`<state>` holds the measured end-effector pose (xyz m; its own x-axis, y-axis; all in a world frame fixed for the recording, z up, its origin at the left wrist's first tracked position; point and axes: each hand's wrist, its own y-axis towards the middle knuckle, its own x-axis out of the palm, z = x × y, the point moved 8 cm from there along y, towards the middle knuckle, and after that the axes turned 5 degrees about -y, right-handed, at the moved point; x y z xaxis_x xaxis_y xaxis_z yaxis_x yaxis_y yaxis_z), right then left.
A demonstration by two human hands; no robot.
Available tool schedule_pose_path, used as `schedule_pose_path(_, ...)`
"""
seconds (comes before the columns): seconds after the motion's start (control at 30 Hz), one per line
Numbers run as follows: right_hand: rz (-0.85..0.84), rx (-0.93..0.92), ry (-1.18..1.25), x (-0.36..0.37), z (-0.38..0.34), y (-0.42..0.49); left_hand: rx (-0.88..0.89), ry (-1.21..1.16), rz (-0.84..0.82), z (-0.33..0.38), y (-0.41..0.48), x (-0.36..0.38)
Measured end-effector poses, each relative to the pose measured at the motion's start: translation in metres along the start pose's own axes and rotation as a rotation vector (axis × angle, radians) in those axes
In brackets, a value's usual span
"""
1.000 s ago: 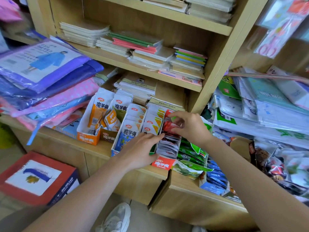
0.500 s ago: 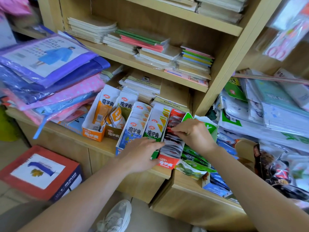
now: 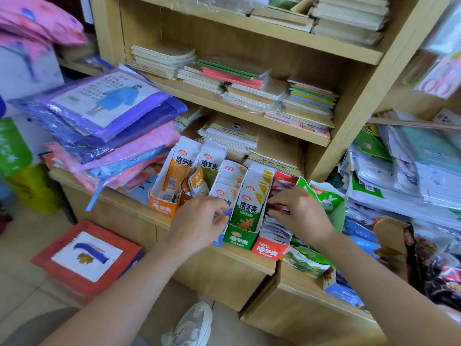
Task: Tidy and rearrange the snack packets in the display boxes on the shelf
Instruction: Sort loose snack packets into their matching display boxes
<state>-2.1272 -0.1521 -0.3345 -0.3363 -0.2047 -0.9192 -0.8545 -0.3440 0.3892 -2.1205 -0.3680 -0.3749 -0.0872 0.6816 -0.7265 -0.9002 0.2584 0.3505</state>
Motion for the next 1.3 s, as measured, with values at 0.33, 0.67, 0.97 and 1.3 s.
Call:
schedule_pose_path(0.33, -0.377, -0.181, -0.105, 0.093, -0.088, -0.033, -0.266, 0.130, 0.264, -0.107, 0.025, -0.035)
schedule_pose_path(0.67, -0.252, -0.183, -0.162, 0.100, -0.088, -0.038, -0.254, 0.028, 0.411, -0.097, 0.026, -0.039)
schedule_pose_path(0.97, -0.221, -0.127, -0.063, 0.099, -0.085, -0.037, -0.238, -0.107, 0.403, -0.092, 0.024, -0.028)
schedule_pose_path(1.3, -0.220, -0.121, -0.034, 0.095, -0.084, -0.040, -0.233, -0.021, 0.359, -0.070, 0.039, -0.018)
